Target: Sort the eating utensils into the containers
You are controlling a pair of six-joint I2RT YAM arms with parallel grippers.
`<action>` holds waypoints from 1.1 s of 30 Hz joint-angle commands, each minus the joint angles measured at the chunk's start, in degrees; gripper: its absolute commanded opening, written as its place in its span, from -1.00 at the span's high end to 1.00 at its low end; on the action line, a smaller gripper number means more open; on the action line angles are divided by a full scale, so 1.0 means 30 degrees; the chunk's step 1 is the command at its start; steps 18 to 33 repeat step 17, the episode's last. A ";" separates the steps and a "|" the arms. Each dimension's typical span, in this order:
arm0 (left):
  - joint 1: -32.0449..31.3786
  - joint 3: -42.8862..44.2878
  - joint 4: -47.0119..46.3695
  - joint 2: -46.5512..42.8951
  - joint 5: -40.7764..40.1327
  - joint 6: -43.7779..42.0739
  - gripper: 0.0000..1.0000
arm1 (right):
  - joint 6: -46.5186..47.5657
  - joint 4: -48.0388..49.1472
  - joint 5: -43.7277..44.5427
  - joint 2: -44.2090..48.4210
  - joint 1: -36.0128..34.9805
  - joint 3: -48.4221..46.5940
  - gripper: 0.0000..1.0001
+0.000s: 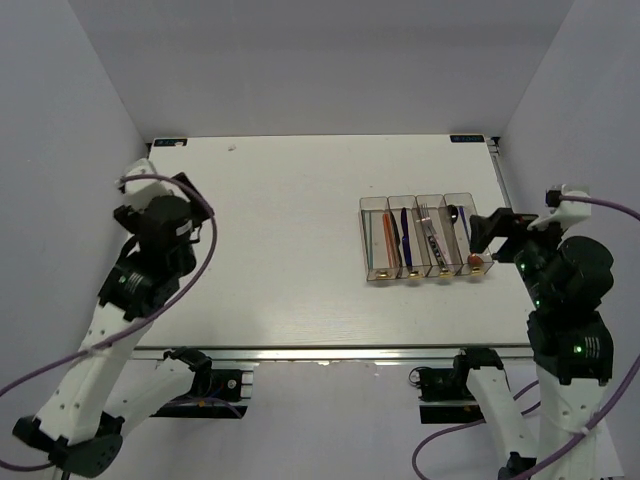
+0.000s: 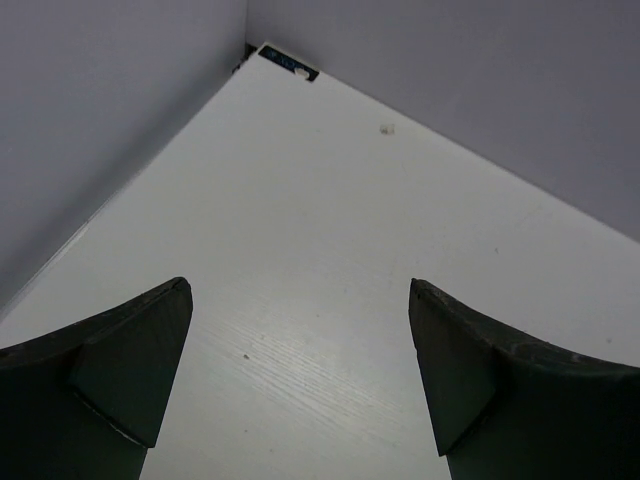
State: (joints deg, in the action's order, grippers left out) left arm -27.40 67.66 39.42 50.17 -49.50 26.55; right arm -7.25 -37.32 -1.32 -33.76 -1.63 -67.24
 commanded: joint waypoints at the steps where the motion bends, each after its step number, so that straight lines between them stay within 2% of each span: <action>1: 0.0021 -0.0199 0.0775 -0.3004 -0.0906 -0.0148 -0.96 | 0.0480 -0.2961 -0.0879 0.0704 -0.0043 -0.0407 -0.79; 7: 0.0021 -0.0667 0.2796 -0.4623 -0.1341 0.0145 -0.96 | 0.0423 -0.3527 0.0264 0.1847 -0.0892 -0.0438 -0.79; 12: 0.0021 -0.1398 0.3004 -0.5590 -0.1139 0.0176 -0.96 | 0.0277 -0.3234 0.0353 0.2024 -0.0951 -0.0028 -0.79; 33: 0.0021 -0.1518 0.2828 -0.5416 -0.0787 -0.0089 -0.96 | 0.0277 -0.2970 0.0060 0.2288 -0.0951 0.0500 -0.79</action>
